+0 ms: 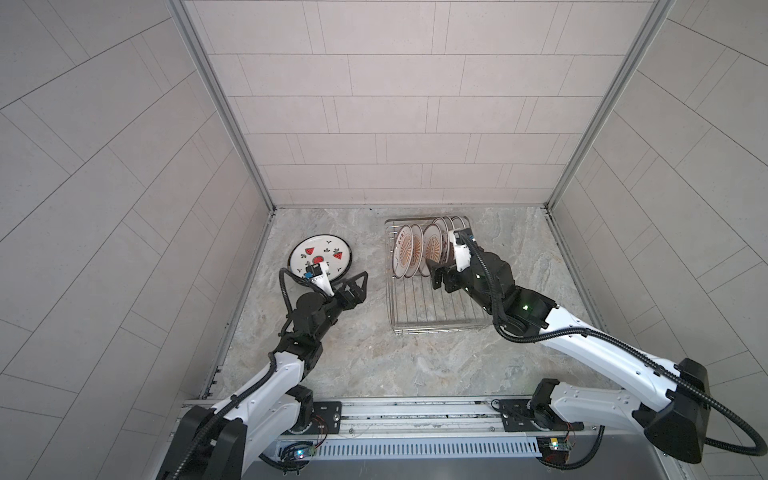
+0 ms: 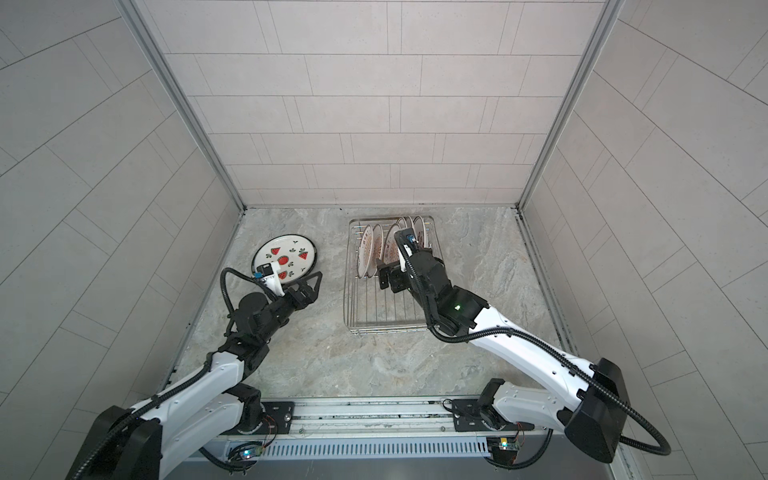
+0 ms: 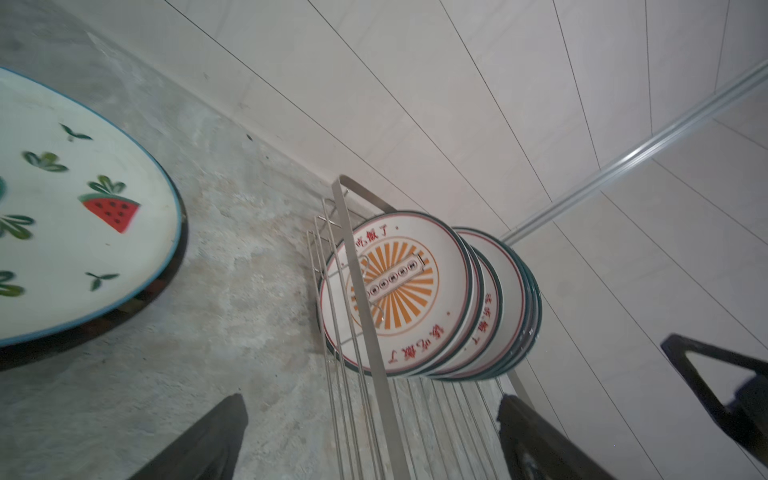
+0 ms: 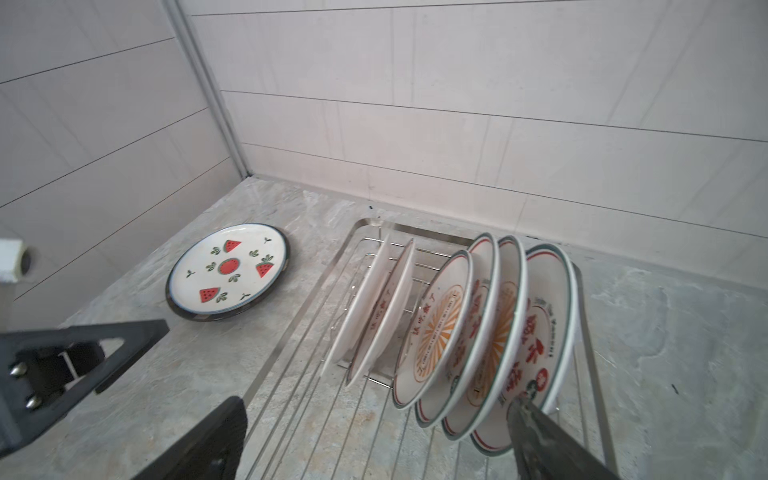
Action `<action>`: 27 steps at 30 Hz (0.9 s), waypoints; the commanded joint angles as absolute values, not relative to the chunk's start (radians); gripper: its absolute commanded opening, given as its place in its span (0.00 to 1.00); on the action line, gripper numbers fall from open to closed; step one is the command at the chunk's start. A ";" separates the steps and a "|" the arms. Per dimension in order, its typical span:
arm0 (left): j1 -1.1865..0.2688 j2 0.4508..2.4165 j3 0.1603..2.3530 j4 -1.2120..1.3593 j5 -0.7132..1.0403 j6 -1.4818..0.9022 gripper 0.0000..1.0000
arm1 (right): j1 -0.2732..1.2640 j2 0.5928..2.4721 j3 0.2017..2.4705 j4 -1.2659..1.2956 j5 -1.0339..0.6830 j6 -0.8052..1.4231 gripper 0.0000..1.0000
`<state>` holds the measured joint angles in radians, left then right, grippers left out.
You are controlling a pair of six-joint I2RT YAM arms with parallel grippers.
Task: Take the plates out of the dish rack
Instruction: 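Withdraw the left gripper toward the rack while the right gripper moves to the farthest plate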
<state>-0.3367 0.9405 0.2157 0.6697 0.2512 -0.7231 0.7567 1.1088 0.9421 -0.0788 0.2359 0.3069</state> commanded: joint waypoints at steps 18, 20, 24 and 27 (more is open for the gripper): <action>-0.447 0.681 0.155 0.662 0.340 -0.607 1.00 | 0.580 1.131 0.982 -0.143 0.176 0.391 0.70; -0.464 0.698 0.158 0.684 0.353 -0.601 1.00 | 0.580 1.175 1.022 -0.170 0.184 0.385 0.67; -0.500 0.765 0.175 0.735 0.392 -0.591 1.00 | 0.582 1.261 1.101 -0.223 0.183 0.375 0.57; -0.522 0.828 0.192 0.765 0.408 -0.595 1.00 | 0.583 1.335 1.173 -0.284 0.222 0.371 0.47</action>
